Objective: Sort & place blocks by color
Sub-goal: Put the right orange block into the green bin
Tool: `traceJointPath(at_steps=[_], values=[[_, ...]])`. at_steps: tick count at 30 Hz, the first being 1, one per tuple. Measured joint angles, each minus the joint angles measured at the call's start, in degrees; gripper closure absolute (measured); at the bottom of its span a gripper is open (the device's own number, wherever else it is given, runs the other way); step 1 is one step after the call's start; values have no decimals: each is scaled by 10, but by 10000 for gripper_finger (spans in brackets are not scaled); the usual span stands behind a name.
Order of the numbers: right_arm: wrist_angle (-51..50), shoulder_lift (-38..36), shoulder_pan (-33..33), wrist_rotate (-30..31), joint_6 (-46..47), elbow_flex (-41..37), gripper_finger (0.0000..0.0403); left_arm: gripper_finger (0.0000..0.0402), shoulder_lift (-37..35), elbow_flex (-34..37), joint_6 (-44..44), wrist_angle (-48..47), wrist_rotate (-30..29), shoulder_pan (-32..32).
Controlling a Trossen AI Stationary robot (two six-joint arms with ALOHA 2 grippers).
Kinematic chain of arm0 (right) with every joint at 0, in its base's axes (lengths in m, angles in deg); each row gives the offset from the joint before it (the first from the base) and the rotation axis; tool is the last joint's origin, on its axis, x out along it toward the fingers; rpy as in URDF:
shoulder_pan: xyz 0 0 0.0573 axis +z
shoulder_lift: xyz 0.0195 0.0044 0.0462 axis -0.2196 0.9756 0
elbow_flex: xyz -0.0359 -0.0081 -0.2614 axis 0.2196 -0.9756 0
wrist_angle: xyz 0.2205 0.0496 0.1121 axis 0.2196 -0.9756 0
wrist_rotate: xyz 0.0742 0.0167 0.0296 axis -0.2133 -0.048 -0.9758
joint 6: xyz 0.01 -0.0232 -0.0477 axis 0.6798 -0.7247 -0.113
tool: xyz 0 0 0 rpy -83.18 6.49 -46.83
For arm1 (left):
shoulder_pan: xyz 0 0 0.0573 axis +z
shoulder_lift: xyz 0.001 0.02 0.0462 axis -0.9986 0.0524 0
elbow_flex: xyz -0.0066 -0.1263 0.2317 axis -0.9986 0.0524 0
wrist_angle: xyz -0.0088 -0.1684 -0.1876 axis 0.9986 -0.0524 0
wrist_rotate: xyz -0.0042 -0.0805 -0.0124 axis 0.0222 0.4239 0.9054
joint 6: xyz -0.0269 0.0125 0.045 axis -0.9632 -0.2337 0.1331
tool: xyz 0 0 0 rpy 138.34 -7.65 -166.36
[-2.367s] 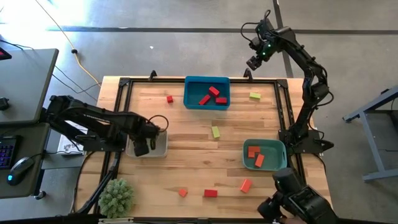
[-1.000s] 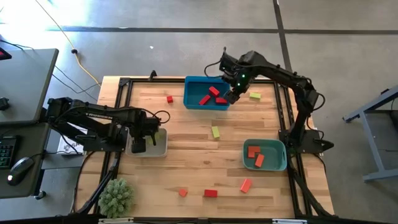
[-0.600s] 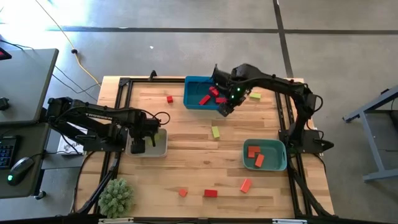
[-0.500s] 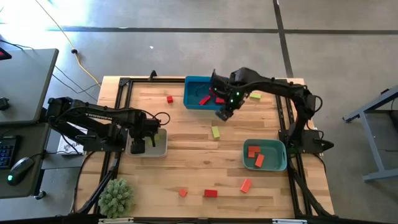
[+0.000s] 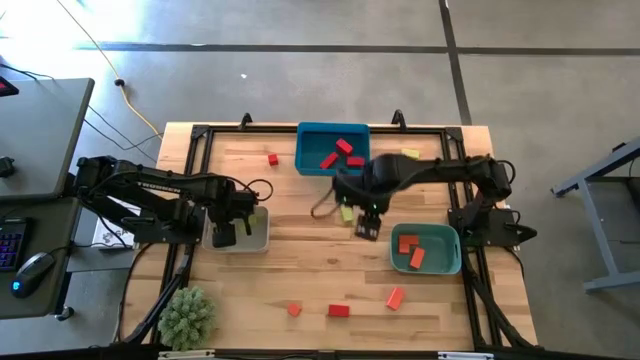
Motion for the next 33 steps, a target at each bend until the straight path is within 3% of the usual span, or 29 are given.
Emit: traceJointPath(at_steps=[5,19,33], values=[[-5,0,73,40,-42,0,197,199,0,0,-2,1,-4,0],[-4,0,234,41,-199,0,197,198,0,0,-41,19,-5,0],[75,40,356,84,-204,0,197,197,0,0,-87,49,-5,0]])
